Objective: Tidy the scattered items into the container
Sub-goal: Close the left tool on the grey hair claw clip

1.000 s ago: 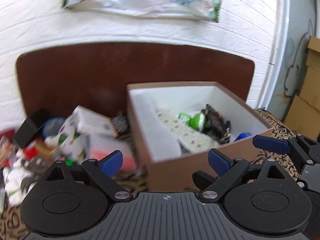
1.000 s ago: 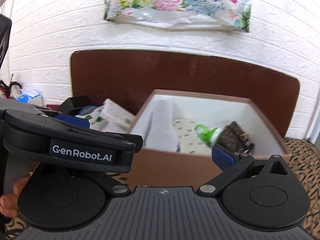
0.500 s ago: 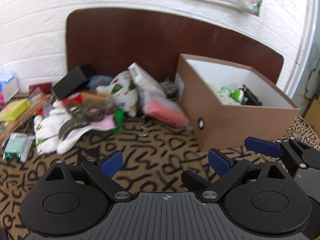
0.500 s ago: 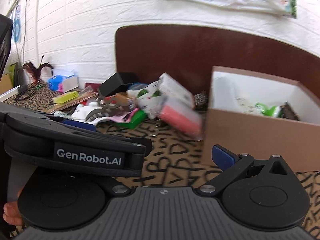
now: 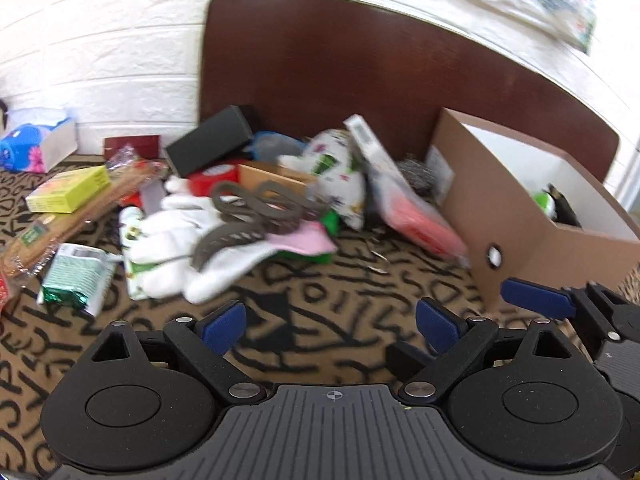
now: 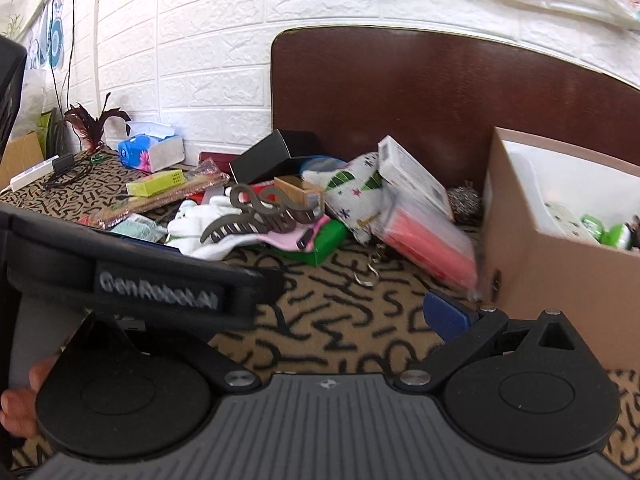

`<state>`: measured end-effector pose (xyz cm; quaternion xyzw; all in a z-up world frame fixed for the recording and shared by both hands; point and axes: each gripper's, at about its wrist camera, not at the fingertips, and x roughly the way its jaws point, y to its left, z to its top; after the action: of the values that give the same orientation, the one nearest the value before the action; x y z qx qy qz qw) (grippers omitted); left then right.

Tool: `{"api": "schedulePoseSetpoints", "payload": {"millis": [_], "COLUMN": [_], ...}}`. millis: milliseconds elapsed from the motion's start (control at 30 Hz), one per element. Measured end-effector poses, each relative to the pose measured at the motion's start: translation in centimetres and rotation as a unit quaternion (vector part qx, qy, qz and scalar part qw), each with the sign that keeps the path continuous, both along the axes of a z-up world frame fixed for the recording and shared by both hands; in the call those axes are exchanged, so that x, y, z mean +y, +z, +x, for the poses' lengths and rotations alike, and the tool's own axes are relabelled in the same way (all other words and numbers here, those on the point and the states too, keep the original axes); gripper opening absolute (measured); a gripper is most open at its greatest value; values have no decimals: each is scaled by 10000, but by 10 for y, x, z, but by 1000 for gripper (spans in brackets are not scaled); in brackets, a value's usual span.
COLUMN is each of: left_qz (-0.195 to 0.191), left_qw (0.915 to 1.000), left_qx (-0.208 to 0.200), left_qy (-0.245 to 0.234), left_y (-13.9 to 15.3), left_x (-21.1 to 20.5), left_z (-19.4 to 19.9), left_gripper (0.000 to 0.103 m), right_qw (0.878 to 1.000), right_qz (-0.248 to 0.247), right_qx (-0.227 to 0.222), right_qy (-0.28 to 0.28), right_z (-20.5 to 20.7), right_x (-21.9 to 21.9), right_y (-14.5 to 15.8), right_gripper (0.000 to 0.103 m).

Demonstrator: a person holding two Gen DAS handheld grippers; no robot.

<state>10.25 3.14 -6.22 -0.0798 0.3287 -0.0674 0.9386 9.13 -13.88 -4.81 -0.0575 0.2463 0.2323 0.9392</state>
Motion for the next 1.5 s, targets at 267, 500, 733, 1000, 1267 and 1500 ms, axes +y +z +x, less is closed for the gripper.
{"api": "schedulePoseSetpoints", "payload": {"millis": [267,500,733,1000,1267,1500], "left_qz": [-149,-229,-216,-317,-310,-321], "left_qw": [9990,9988,9994,9987,9985,9984], "left_qx": [-74,48,206,377,459,471], "left_qy": [420,440,191,100,18,61], "left_y": [2,-3,-16,-27,-31,-24], "left_x": [52,75,80,88,90,87], "left_z": [30,56,70,83,95,88], "left_gripper": [89,70,61,58,49,36], "right_qw": [9997,9995,9983,9964,9945,9928], "right_qz": [-51,-113,-338,-440,-451,-614], "right_qx": [-24,-64,-160,-156,-84,-328], "right_qy": [248,285,456,704,946,980], "right_z": [36,62,79,92,106,92], "right_x": [24,41,54,66,70,71], "right_y": [0,1,-1,-6,-11,-5], "right_gripper": [96,82,72,68,58,51]}}
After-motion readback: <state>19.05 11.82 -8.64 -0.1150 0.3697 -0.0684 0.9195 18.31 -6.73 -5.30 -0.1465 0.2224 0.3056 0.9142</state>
